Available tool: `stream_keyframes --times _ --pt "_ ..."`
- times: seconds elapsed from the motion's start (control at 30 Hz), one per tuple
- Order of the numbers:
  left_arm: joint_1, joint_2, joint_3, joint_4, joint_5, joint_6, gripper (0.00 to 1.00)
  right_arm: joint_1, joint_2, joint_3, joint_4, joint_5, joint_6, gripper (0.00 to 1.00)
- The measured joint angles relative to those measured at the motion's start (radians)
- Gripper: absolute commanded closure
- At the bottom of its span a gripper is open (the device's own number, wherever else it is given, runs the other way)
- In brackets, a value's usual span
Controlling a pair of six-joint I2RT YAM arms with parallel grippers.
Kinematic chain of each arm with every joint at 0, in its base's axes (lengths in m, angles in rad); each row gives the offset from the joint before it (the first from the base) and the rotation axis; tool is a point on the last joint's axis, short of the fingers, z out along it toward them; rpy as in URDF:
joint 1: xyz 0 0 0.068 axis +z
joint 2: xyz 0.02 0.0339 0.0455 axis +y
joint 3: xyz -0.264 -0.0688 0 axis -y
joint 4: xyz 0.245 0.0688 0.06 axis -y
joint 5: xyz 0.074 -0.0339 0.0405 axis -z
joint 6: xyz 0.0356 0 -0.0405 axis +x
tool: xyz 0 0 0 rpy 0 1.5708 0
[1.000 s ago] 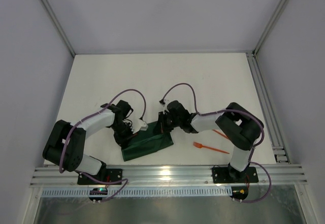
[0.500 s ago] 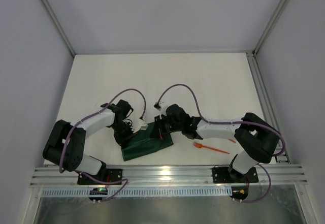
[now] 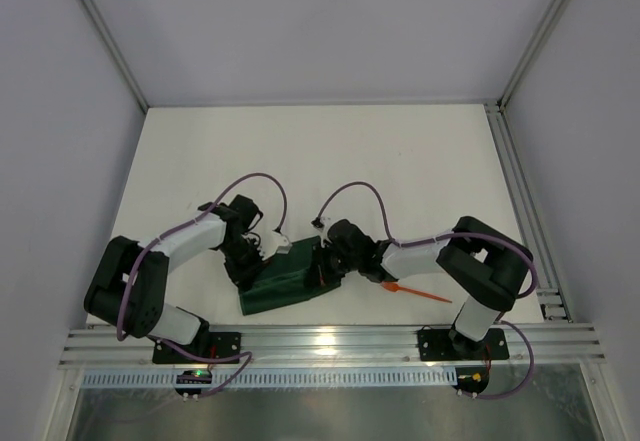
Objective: Fold the napkin into a case and place the utensils inside
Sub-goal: Smooth out the 2/3-rectangle-folded napkin at the center of the board.
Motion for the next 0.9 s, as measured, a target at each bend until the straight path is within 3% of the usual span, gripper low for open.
stream_keyframes --times 0.23,0.47,0.73,0.9 --pt "0.000 -0.054 0.044 -0.006 0.000 -0.027 0.63 0.000 0.005 -0.007 0.025 0.012 0.043 0.96" --pt "-0.014 -0.207 0.130 -0.013 0.068 -0.045 0.70 0.000 0.005 -0.007 0.025 0.017 0.048 0.96" --pt "-0.333 -0.139 0.040 -0.006 0.035 -0.040 0.75 0.000 0.005 -0.008 0.028 0.021 0.055 0.96" --pt "-0.355 -0.053 0.018 0.005 -0.018 -0.016 0.77 0.000 0.005 -0.013 0.036 0.023 0.063 0.96"
